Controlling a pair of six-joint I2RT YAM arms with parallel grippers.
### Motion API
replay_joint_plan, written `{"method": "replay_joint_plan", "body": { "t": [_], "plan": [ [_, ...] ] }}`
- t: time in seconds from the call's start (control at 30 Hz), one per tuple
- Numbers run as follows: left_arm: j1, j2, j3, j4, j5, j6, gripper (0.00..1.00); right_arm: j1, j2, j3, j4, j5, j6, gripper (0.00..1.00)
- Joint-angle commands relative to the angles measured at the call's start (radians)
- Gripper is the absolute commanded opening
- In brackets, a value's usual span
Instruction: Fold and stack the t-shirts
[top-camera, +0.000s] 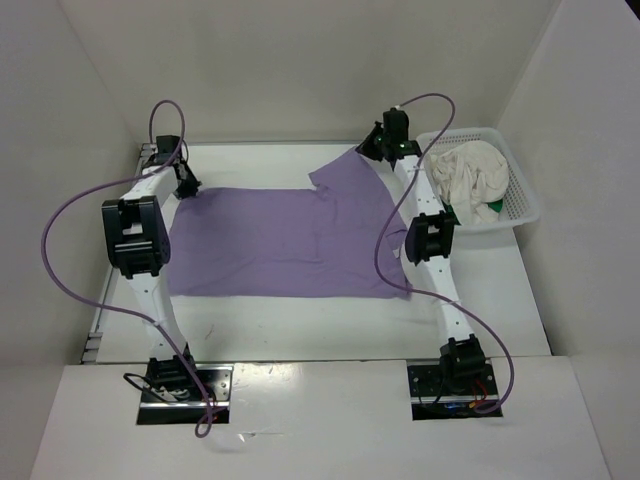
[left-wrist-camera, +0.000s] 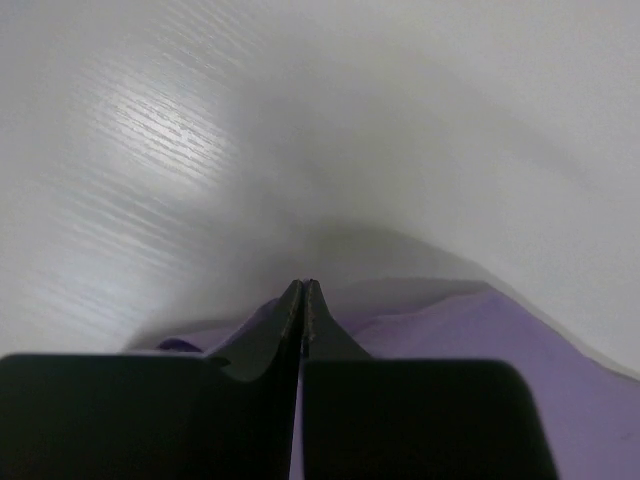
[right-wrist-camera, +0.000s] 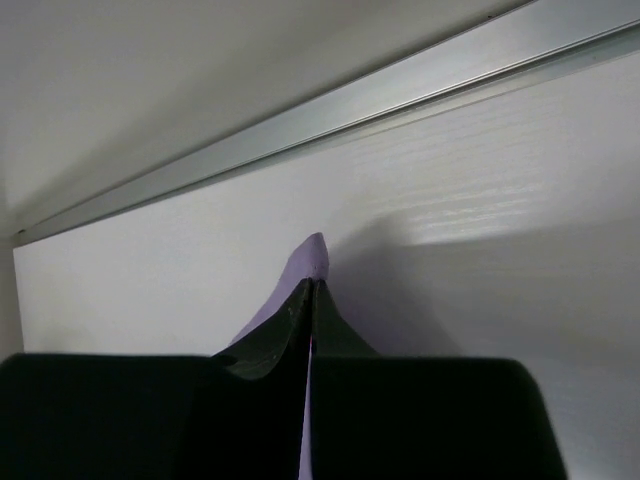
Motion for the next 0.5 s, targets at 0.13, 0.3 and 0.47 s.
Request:
{"method": "replay_joint_plan", "body": {
  "t": [0.13, 0.3, 0.47],
  "plan": [
    [0.026, -0.178, -0.086, 0.065, 0.078, -0.023, 0.01, -0.027, -0.283, 0.008, -0.227, -0.127, -0.096, 0.00],
    [0.049, -0.247, -0.178, 0.076, 0.110, -0.032, 0.01, -0.027, -0.450, -0.194, -0.341, -0.116, -0.165, 0.00],
    [0.060, -0.341, -0.301, 0.134, 0.162, -0.064, 0.00, -0.017, -0.765, -0.743, -0.161, -0.156, -0.185, 0.00]
  ]
}}
